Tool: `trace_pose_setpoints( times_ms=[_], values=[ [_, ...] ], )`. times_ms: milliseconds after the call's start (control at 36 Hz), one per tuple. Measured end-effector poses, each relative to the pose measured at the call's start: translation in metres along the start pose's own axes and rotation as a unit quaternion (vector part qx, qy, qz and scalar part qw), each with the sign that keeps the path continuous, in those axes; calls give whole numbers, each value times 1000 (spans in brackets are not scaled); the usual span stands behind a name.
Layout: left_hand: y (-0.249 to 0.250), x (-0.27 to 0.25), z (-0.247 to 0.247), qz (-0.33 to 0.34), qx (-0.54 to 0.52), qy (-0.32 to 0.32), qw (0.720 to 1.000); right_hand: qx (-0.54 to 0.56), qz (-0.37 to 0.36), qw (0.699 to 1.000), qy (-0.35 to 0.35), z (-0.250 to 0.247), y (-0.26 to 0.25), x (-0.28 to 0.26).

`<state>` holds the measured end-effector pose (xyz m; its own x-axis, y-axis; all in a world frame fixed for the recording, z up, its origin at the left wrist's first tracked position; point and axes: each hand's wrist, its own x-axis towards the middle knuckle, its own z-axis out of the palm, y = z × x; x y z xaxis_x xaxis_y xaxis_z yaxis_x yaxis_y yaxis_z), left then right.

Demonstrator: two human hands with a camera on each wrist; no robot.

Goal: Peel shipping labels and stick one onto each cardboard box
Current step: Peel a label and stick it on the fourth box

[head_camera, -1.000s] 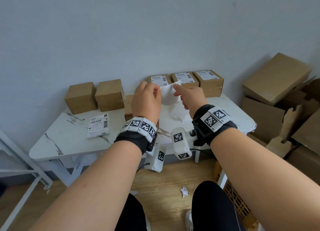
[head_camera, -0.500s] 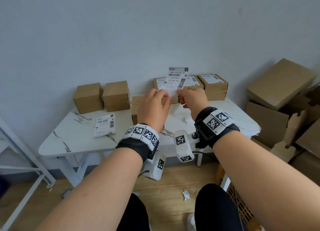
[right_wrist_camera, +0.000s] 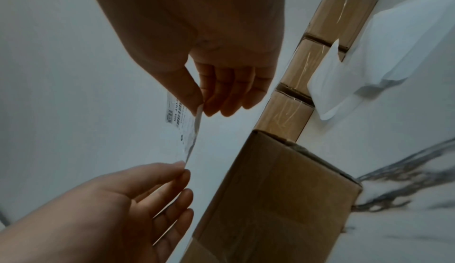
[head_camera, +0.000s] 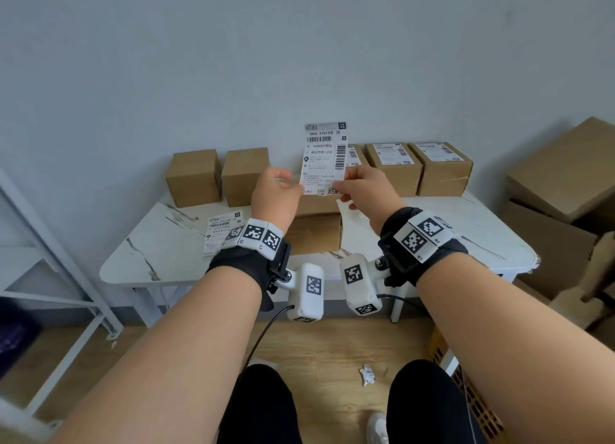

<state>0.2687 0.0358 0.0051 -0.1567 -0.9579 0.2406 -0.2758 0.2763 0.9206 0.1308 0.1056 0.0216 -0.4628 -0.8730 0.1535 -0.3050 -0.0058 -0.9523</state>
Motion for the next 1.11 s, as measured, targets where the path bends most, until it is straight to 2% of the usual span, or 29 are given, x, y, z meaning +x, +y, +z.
trace_pose_setpoints(
  times_ms=[167, 556, 1111],
  values=[
    [-11, 2, -7, 28, 49, 32, 998, -33, -10, 999, 10, 16, 5, 10],
    [-29, -3, -8, 102, 169, 48, 979, -186, -61, 980, 18, 24, 22, 15],
    [-27, -9, -6, 153, 225, 44, 961, -227, -76, 971, 10, 24, 25, 17]
  ],
)
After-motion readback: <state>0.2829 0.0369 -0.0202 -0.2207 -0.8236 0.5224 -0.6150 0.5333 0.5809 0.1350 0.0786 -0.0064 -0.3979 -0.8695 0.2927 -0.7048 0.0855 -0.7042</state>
